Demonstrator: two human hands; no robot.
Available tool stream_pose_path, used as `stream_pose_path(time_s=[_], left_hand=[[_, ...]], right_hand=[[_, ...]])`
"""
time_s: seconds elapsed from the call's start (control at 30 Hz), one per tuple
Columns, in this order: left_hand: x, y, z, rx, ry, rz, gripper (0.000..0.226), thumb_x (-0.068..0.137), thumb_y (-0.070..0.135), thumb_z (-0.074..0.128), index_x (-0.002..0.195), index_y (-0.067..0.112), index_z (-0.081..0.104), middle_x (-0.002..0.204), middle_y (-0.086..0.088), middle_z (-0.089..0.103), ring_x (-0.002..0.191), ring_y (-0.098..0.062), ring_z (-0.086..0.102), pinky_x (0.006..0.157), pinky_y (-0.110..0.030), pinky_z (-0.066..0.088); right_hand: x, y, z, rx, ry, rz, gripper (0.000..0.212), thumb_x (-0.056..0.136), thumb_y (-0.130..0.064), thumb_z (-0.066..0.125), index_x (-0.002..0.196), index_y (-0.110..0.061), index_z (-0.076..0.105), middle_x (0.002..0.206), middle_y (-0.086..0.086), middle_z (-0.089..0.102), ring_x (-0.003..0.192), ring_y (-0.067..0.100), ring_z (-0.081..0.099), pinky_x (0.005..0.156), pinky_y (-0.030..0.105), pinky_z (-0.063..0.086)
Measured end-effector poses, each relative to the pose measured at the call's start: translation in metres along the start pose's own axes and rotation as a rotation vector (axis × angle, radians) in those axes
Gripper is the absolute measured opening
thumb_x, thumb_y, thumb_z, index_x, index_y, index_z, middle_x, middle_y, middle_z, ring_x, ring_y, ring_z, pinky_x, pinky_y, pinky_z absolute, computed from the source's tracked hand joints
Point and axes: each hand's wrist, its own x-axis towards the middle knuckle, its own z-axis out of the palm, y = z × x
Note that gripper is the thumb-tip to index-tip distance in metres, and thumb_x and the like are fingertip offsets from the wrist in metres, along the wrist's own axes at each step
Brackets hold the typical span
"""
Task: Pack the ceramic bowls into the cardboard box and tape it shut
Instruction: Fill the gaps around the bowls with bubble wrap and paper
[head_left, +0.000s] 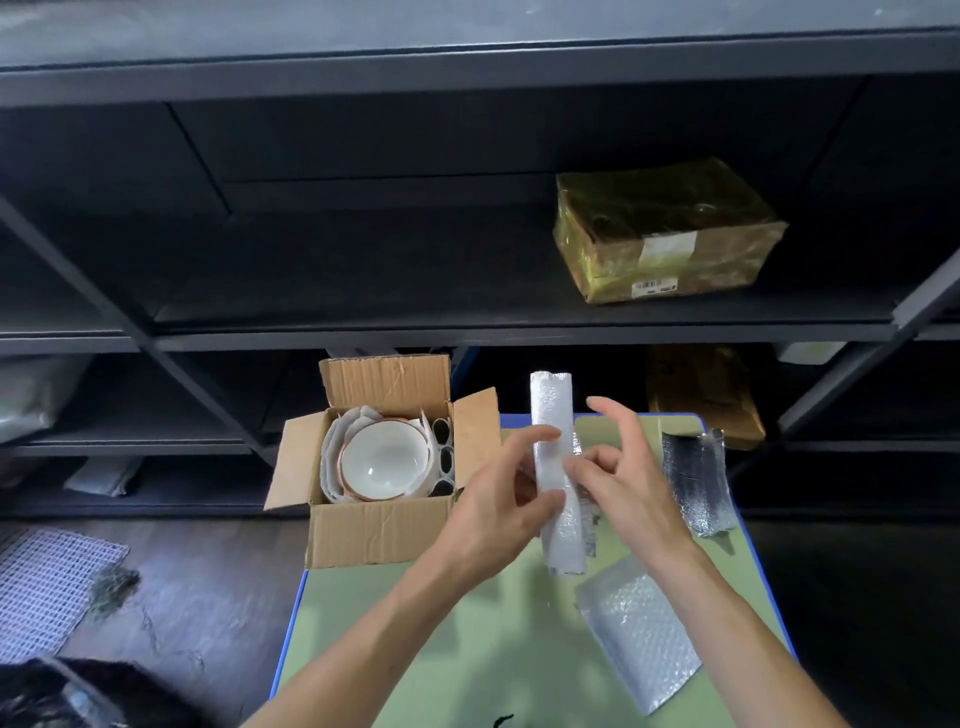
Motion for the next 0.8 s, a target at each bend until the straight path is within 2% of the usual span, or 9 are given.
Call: stream_pose_path(time_s=[0.07, 0.17, 0.27, 0.4, 0.5, 0.7, 0.8], left_hand=[[-0.002, 0.003, -0.004, 0.071, 0.054, -0.002, 0.052, 0.09, 0.009, 0.063, 0.134, 0.033, 0.049, 0.079, 0.021, 0.058, 0.07, -0.003, 0.055, 0.07, -0.015, 0.045], [-0.002, 0.008, -0.012, 0.13, 0.143, 0.012, 0.051, 0.09, 0.015, 0.065, 0.134, 0.035, 0.047, 0.08, 0.017, 0.06, 0.069, -0.002, 0.055, 0.066, -0.016, 0.046], [-0.004, 0.01, -0.023, 0.165, 0.151, -0.003, 0.052, 0.091, 0.017, 0.066, 0.137, 0.032, 0.046, 0.08, 0.025, 0.06, 0.071, 0.002, 0.057, 0.065, -0.01, 0.043], [-0.011, 0.01, -0.037, 0.233, 0.105, -0.003, 0.062, 0.09, 0.021, 0.071, 0.144, 0.03, 0.042, 0.084, 0.023, 0.059, 0.076, 0.004, 0.057, 0.071, -0.014, 0.042], [-0.017, 0.011, -0.048, 0.274, 0.12, 0.004, 0.066, 0.089, 0.019, 0.071, 0.146, 0.029, 0.04, 0.086, 0.025, 0.054, 0.081, 0.009, 0.054, 0.074, -0.012, 0.04], [-0.021, 0.01, -0.072, 0.344, 0.183, 0.06, 0.05, 0.088, 0.02, 0.071, 0.133, 0.032, 0.051, 0.087, 0.032, 0.055, 0.084, 0.004, 0.055, 0.072, -0.011, 0.041], [-0.017, 0.006, -0.087, 0.396, 0.191, 0.093, 0.032, 0.089, 0.028, 0.071, 0.116, 0.034, 0.057, 0.086, 0.021, 0.058, 0.083, -0.002, 0.057, 0.072, -0.02, 0.047]], right_hand=[[-0.001, -0.008, 0.009, -0.066, 0.001, -0.08, 0.048, 0.092, -0.014, 0.062, 0.124, -0.045, 0.044, 0.072, 0.001, 0.067, 0.065, 0.024, 0.058, 0.067, 0.041, 0.05], [0.002, -0.018, 0.02, -0.131, -0.034, -0.144, 0.036, 0.091, -0.016, 0.064, 0.116, -0.04, 0.052, 0.083, -0.007, 0.071, 0.073, 0.012, 0.064, 0.072, 0.034, 0.052], [0.005, -0.022, 0.022, -0.127, -0.116, -0.147, 0.041, 0.088, -0.016, 0.071, 0.122, -0.037, 0.06, 0.098, -0.01, 0.073, 0.087, 0.006, 0.069, 0.082, 0.027, 0.055], [0.007, -0.027, 0.023, -0.117, -0.212, -0.16, 0.053, 0.084, -0.008, 0.076, 0.129, -0.031, 0.062, 0.098, -0.011, 0.072, 0.092, 0.004, 0.068, 0.081, 0.018, 0.052], [0.009, -0.03, 0.031, -0.084, -0.256, -0.166, 0.055, 0.083, -0.006, 0.077, 0.131, -0.028, 0.062, 0.096, -0.009, 0.071, 0.091, 0.004, 0.068, 0.082, 0.019, 0.052], [0.01, -0.038, 0.056, -0.067, -0.224, -0.181, 0.045, 0.084, -0.01, 0.077, 0.121, -0.033, 0.067, 0.096, -0.014, 0.071, 0.092, 0.005, 0.067, 0.085, 0.026, 0.054], [0.01, -0.041, 0.064, -0.129, -0.188, -0.219, 0.028, 0.087, -0.015, 0.075, 0.107, -0.034, 0.071, 0.099, -0.013, 0.067, 0.092, 0.006, 0.066, 0.083, 0.026, 0.053]])
